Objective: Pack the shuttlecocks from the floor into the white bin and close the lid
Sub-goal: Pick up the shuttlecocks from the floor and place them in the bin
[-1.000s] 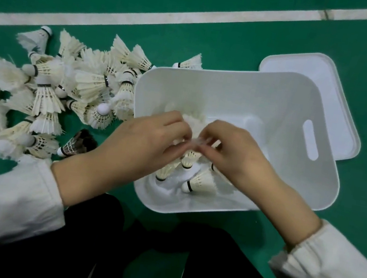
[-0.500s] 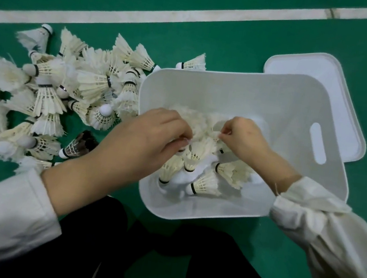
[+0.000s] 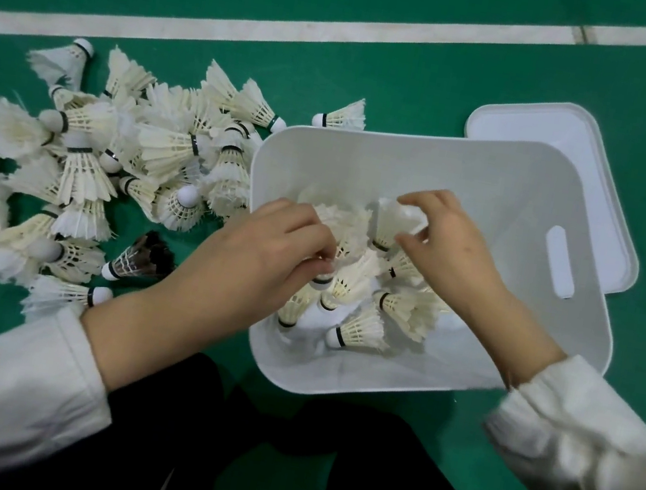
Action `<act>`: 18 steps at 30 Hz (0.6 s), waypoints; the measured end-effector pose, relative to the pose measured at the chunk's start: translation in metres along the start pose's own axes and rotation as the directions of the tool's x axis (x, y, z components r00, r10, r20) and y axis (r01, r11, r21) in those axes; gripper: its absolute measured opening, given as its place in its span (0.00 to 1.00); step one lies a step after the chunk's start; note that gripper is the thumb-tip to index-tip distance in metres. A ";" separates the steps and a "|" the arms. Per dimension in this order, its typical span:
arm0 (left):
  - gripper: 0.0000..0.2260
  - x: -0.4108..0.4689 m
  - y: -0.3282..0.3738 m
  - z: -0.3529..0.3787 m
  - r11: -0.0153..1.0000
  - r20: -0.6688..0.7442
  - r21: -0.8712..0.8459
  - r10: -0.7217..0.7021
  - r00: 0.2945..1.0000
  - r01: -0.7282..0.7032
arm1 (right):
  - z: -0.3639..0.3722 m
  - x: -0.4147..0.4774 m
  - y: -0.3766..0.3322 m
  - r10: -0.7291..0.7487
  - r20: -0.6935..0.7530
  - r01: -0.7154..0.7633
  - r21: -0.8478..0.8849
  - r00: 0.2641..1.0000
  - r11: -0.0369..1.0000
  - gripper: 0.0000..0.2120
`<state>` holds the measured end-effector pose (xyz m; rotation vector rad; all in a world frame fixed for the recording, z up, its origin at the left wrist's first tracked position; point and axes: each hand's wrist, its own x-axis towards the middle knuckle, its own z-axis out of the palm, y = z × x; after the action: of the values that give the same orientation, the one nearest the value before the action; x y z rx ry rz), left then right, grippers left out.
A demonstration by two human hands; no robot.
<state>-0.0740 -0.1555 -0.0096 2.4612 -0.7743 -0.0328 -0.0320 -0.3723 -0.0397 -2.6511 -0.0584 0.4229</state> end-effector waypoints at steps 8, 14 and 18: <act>0.09 0.001 0.000 0.004 0.999 -0.025 -0.048 -0.008 1.000 0.006 | -0.004 -0.038 -0.039 -0.406 0.173 0.356 0.260 0.897 0.898 0.11; 0.12 0.003 0.002 -0.005 1.000 -0.012 -0.004 -0.008 1.000 0.008 | -0.009 -0.029 -0.026 -0.360 0.041 0.350 0.156 0.932 0.924 0.04; 0.12 0.005 -0.009 -0.024 0.981 -0.017 0.069 -0.180 0.984 0.181 | -0.024 -0.010 -0.005 -0.123 -0.105 0.133 0.101 0.987 0.986 0.10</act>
<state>-0.0604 -0.1403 0.0072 2.5894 -0.5543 -0.0603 -0.0340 -0.3787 -0.0146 -2.5404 -0.1694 0.2449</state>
